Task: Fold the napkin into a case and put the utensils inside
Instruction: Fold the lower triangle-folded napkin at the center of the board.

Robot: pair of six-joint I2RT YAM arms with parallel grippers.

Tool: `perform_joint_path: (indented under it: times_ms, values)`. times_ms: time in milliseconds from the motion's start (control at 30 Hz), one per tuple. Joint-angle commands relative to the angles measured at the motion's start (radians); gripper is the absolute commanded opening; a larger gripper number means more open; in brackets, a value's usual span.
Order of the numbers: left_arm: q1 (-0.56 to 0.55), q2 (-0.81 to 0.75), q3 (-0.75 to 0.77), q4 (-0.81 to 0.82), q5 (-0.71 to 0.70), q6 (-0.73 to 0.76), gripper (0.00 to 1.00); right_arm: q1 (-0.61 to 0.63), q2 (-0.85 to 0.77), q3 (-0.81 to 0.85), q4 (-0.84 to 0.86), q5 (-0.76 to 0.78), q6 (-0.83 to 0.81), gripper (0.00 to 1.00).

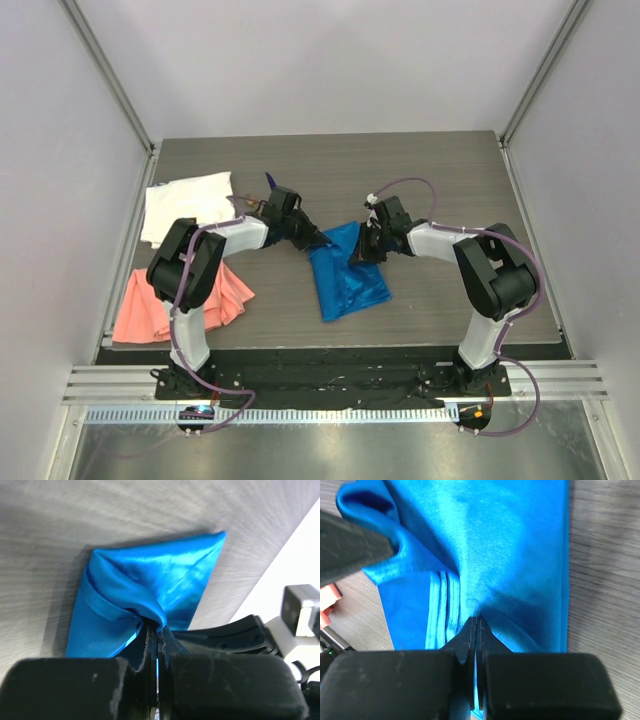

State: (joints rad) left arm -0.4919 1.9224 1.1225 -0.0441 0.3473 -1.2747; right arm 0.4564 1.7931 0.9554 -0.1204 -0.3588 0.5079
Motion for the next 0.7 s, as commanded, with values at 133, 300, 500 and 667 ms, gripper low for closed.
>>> perform_joint_path:
  times_ms: [133,300,500,667]
  values:
    - [-0.004,0.046,0.069,0.102,-0.053,-0.046,0.0,0.007,0.025,-0.038,-0.018,-0.009,0.011,0.01]
    - [-0.004,0.059,0.068,0.128,-0.088,-0.064,0.0,0.008,0.026,-0.03,-0.024,-0.011,0.009,0.01]
    - [-0.013,0.076,0.05,0.207,-0.109,-0.092,0.0,0.008,0.017,-0.011,-0.038,-0.012,0.011,0.02]
    - [-0.025,0.07,0.03,0.256,-0.142,-0.103,0.0,0.004,-0.015,0.049,-0.102,0.012,-0.017,0.16]
